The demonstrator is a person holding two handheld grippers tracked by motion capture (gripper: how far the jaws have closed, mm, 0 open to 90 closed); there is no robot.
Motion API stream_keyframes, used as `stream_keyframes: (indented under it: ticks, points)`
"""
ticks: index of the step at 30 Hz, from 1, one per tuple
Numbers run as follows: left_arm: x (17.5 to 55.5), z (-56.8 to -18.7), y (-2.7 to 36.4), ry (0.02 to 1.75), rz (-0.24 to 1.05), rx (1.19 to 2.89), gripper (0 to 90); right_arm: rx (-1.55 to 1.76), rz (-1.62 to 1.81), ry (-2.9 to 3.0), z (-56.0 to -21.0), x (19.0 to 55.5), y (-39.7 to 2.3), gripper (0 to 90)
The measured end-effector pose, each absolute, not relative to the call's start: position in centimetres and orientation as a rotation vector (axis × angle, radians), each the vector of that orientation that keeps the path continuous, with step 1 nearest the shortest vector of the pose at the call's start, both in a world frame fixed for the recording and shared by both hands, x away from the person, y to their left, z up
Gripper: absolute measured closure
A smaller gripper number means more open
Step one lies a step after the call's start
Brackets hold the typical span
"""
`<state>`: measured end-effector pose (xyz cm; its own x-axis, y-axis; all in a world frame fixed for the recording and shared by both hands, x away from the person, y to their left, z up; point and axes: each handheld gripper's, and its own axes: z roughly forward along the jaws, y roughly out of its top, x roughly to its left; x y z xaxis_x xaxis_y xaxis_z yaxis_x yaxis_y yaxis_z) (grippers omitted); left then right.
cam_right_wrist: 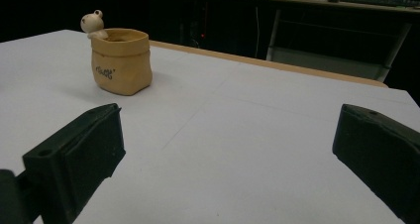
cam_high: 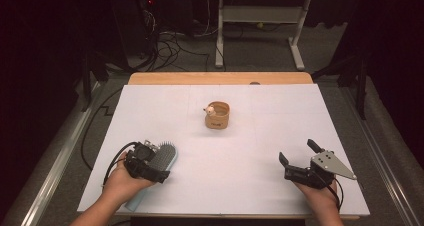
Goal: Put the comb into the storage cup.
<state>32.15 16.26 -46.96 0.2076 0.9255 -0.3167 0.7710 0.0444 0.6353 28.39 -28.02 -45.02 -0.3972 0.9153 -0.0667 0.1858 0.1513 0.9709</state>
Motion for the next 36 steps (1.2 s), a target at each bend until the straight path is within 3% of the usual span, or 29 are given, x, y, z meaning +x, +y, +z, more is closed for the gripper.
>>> stream_keyframes:
  ticks: [10,36]
  points:
    - [33.0,-47.7,15.6,1.6,0.316,1.762,6.1,1.064,1.296,1.717,-45.0,28.4,-28.0,0.1]
    - [33.2,-48.4,15.5,1.611,0.304,1.717,0.4,1.067,1.289,1.717,-45.1,28.4,-28.0,0.1]
